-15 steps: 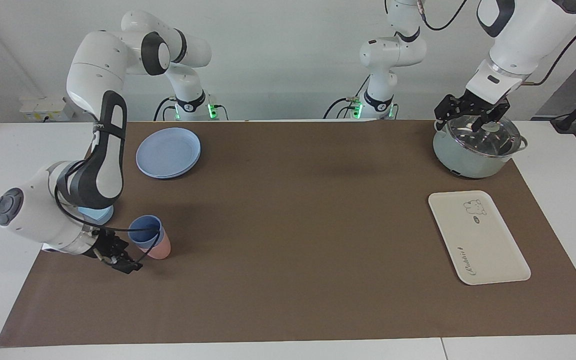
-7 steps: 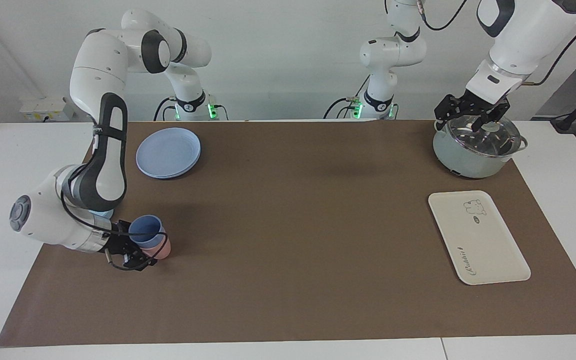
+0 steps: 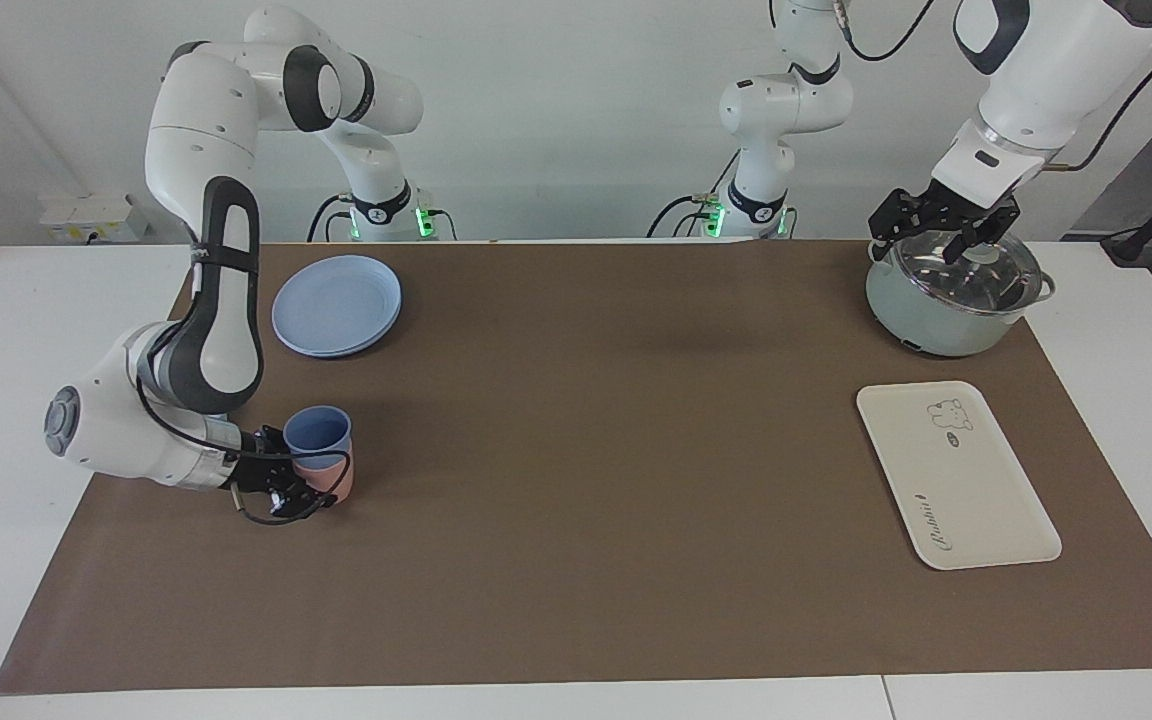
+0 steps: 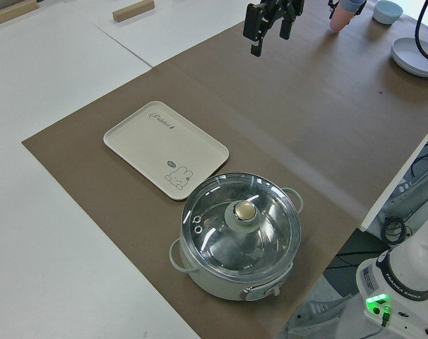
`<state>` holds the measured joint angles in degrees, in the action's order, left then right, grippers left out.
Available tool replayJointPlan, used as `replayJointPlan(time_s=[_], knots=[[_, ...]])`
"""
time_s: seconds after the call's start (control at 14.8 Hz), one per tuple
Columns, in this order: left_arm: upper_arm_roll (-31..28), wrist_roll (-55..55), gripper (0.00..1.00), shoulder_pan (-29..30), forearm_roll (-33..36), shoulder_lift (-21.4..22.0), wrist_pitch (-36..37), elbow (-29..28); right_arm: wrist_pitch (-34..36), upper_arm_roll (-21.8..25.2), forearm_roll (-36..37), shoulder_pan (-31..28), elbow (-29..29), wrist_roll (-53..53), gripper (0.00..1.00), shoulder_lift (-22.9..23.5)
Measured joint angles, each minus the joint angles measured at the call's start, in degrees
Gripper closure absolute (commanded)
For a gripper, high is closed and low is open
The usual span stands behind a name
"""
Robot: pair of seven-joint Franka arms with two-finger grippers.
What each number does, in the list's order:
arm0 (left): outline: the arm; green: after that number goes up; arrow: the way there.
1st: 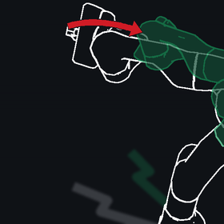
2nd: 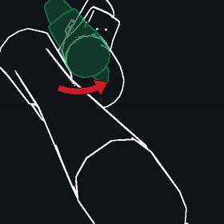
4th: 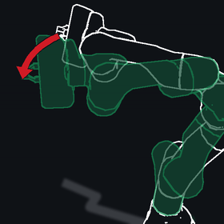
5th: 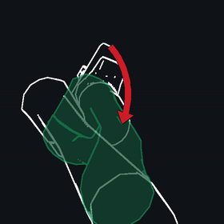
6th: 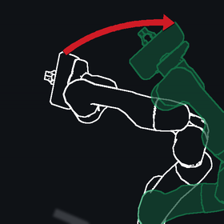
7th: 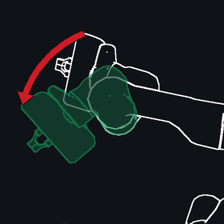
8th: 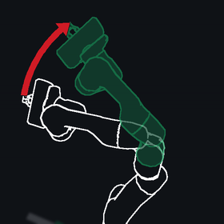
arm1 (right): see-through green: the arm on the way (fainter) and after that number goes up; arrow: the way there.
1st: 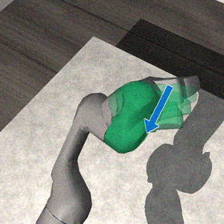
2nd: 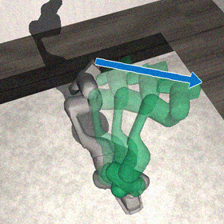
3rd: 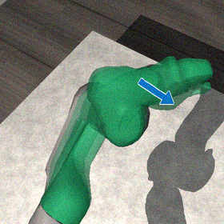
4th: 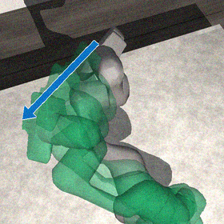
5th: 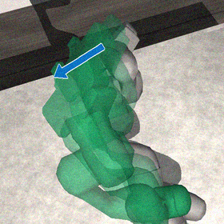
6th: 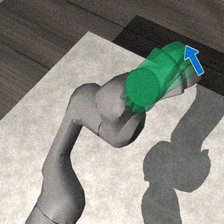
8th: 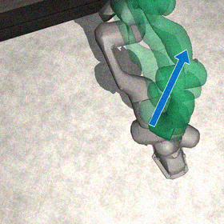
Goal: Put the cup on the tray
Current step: 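Lift the cups with the right gripper toward the table center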
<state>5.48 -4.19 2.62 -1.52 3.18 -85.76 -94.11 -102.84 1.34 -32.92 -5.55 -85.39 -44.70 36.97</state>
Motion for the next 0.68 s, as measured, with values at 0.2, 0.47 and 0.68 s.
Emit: replayJointPlan(time_s=[0.2, 0.47, 0.68], knots=[[0.0, 0.0, 0.00, 0.0, 0.0, 0.0, 0.0, 0.0, 0.0, -0.1, -0.1, 4.3, -1.0, -5.7, 1.00, -2.4], [0.0, 0.0, 0.00, 0.0, 0.0, 0.0, 0.0, 0.0, 0.0, -0.2, -0.2, 11.9, -3.6, -15.2, 1.00, -8.4], [0.0, 0.0, 0.00, 0.0, 0.0, 0.0, 0.0, 0.0, 0.0, -0.2, -0.2, 16.7, -4.6, -23.4, 1.00, -12.5]])
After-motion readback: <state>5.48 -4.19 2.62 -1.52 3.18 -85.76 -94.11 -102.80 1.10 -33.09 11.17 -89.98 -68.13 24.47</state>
